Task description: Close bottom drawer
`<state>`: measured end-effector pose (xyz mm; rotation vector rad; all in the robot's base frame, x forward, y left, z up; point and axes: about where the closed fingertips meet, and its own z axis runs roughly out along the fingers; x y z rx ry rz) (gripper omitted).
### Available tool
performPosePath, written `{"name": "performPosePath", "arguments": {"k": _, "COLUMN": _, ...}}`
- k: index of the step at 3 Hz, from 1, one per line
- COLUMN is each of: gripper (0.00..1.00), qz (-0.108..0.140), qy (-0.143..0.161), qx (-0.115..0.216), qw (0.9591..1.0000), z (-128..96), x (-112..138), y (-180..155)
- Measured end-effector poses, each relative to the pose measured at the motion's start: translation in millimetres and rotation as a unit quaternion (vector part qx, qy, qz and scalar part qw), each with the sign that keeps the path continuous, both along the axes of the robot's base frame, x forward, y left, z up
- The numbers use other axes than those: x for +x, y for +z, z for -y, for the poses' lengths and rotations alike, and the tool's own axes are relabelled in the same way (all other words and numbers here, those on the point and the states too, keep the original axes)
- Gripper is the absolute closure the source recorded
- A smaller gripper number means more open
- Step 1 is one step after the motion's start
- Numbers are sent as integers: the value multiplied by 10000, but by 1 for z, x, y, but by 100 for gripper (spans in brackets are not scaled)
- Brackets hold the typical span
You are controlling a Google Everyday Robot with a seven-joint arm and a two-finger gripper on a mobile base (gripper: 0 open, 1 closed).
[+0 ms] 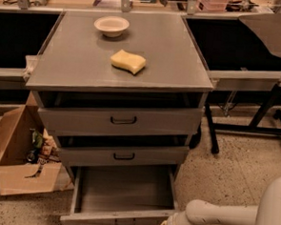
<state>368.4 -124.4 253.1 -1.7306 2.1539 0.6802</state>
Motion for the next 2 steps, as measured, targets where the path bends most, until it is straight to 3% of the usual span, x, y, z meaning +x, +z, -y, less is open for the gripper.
{"name": "performPosePath", "arguments": {"k": 1, "gripper": 100, "qz": -55, "qy": -3, "qx": 157, "qw": 9999, "z": 25, "x": 10, "y": -43}}
{"name": "performPosePath", "arguments": {"k": 2, "gripper": 100, "qz": 102, "qy": -133, "qx": 292, "qw": 9994, "z": 46, "x": 39, "y": -63}}
